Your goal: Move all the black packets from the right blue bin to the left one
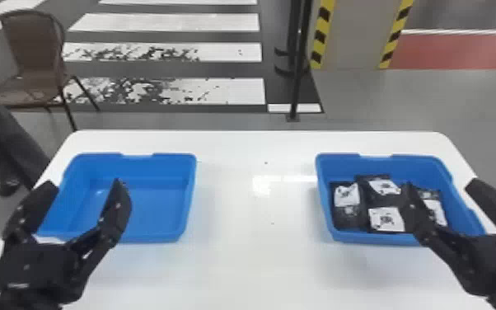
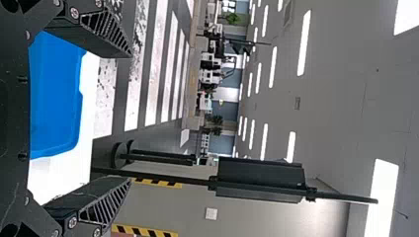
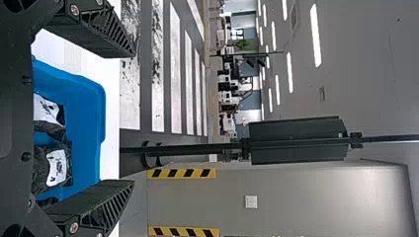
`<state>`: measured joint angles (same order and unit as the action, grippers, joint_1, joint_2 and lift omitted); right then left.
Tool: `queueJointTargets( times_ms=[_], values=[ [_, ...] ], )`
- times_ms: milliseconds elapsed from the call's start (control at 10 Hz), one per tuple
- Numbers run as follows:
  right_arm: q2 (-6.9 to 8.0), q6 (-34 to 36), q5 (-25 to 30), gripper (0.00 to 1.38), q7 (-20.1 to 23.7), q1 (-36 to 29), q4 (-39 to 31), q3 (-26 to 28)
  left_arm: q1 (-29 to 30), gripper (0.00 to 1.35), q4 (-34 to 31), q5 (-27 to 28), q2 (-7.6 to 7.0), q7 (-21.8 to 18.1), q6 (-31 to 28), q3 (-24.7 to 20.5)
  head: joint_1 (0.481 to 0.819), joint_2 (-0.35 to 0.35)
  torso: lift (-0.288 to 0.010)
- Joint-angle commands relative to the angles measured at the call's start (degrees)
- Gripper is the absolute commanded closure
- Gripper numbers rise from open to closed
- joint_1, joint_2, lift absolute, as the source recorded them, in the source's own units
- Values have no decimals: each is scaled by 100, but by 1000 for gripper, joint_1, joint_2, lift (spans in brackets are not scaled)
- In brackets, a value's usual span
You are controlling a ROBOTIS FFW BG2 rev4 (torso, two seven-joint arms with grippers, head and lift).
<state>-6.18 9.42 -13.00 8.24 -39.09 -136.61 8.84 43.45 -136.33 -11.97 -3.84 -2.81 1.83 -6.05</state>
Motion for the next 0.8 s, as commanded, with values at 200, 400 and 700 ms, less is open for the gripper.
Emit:
queueJointTargets(
  times_ms=[200,400,700],
  values=[
    [12,0,-14,111,-6,0,-14,8,-14,148,0,-3,-2,0,-14,0,695,7,-140],
    [12,0,-14,111,-6,14,-14,-4,-14,150,0,-3,-2,0,-14,11,695,7,-140],
    [3,0,-25,111,-6,28,-28,-4,-14,150,0,-3,-20,0,-28,23,695,5,-140]
  ],
)
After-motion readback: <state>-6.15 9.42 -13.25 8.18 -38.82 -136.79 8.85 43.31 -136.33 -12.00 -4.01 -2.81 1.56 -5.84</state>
